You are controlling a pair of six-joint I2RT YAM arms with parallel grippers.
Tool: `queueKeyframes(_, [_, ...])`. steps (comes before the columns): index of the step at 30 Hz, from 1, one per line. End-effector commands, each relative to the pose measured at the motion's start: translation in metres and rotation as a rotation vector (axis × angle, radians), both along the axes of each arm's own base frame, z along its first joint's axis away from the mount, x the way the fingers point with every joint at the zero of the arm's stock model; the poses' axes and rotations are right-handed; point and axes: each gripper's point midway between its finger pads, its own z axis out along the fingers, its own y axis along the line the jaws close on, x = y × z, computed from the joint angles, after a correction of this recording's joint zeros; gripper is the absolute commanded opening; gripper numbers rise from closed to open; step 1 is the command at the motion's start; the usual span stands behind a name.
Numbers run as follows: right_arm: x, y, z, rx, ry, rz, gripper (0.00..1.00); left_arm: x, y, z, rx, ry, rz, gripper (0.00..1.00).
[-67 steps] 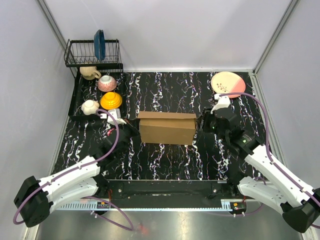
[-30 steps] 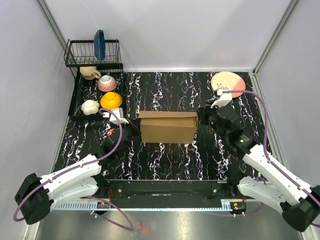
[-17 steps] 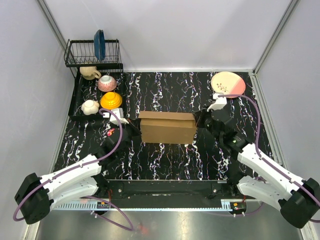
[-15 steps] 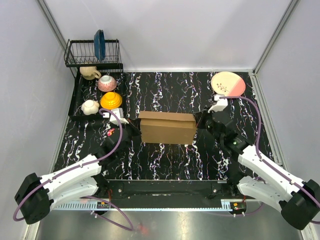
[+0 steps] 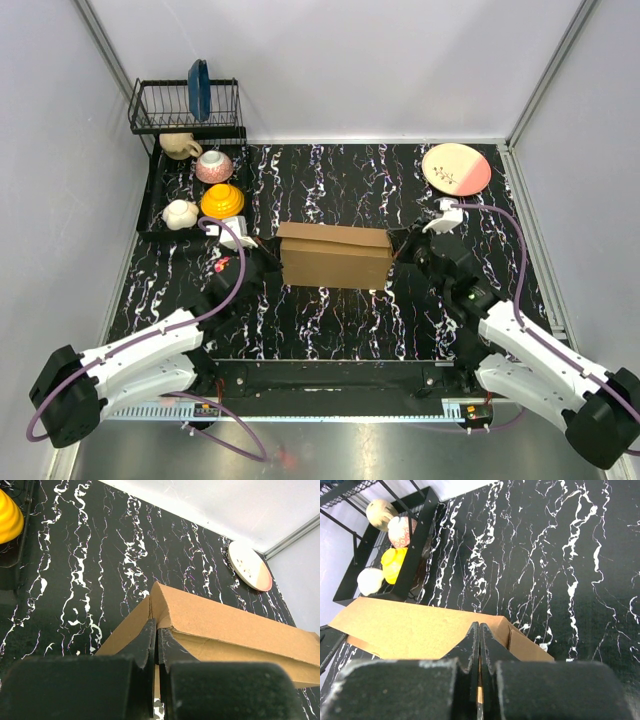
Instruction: Fold the paper box
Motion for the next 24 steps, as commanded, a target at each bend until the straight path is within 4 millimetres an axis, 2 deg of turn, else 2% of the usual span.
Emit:
queueKeyframes(1, [-0.022,-0.013,-0.042,-0.15,0.183,0.018,0.0,-0.03,0.033,-0.1,0.325,0.267,-0.008,0.0])
queueKeyframes(2, [-0.016,-0.01,-0.016,-0.124,0.136,0.016,0.0,-0.03,0.034,-0.1,0.329,0.268,-0.004,0.0])
queueKeyframes(4, [-0.009,-0.005,0.005,-0.107,0.102,0.018,0.0,-0.03,0.034,-0.101,0.331,0.268,-0.003,0.0])
queueKeyframes(5, [-0.005,-0.001,0.026,-0.086,0.068,0.023,0.0,-0.03,0.034,-0.101,0.33,0.267,-0.001,0.0])
queueKeyframes(8, [0.005,0.011,0.042,-0.078,0.044,0.051,0.0,-0.031,0.034,-0.102,0.332,0.269,-0.002,0.0])
queueKeyframes(10, [0.01,0.017,0.034,-0.087,0.056,0.059,0.0,-0.031,0.034,-0.101,0.331,0.268,-0.002,0.0])
queueKeyframes(13, [0.009,0.025,0.004,-0.096,0.109,0.092,0.0,-0.03,0.033,-0.1,0.327,0.265,-0.002,0.0])
queueKeyframes(14, [0.005,0.026,-0.017,-0.111,0.153,0.106,0.0,-0.03,0.032,-0.099,0.327,0.264,-0.007,0.0])
queueKeyframes(16, [0.002,0.029,-0.034,-0.094,0.18,0.118,0.0,-0.03,0.032,-0.097,0.328,0.265,-0.007,0.0])
queueKeyframes(17, [-0.004,0.027,-0.055,-0.11,0.219,0.122,0.0,-0.032,0.034,-0.098,0.336,0.274,-0.004,0.0])
queueKeyframes(19, [-0.004,0.029,-0.064,-0.091,0.226,0.124,0.0,-0.032,0.035,-0.094,0.333,0.276,-0.001,0.08])
queueKeyframes(20, [-0.007,0.027,-0.078,-0.106,0.251,0.123,0.0,-0.034,0.037,-0.093,0.338,0.283,0.001,0.14])
queueKeyframes(21, [-0.008,0.027,-0.083,-0.109,0.257,0.123,0.0,-0.034,0.036,-0.087,0.325,0.274,-0.001,0.25])
queueKeyframes(23, [-0.008,0.024,-0.091,-0.116,0.263,0.113,0.0,-0.037,0.037,-0.085,0.335,0.284,-0.016,0.35])
queueKeyframes(24, [-0.007,0.025,-0.091,-0.115,0.26,0.113,0.0,-0.037,0.035,-0.077,0.323,0.274,-0.021,0.42])
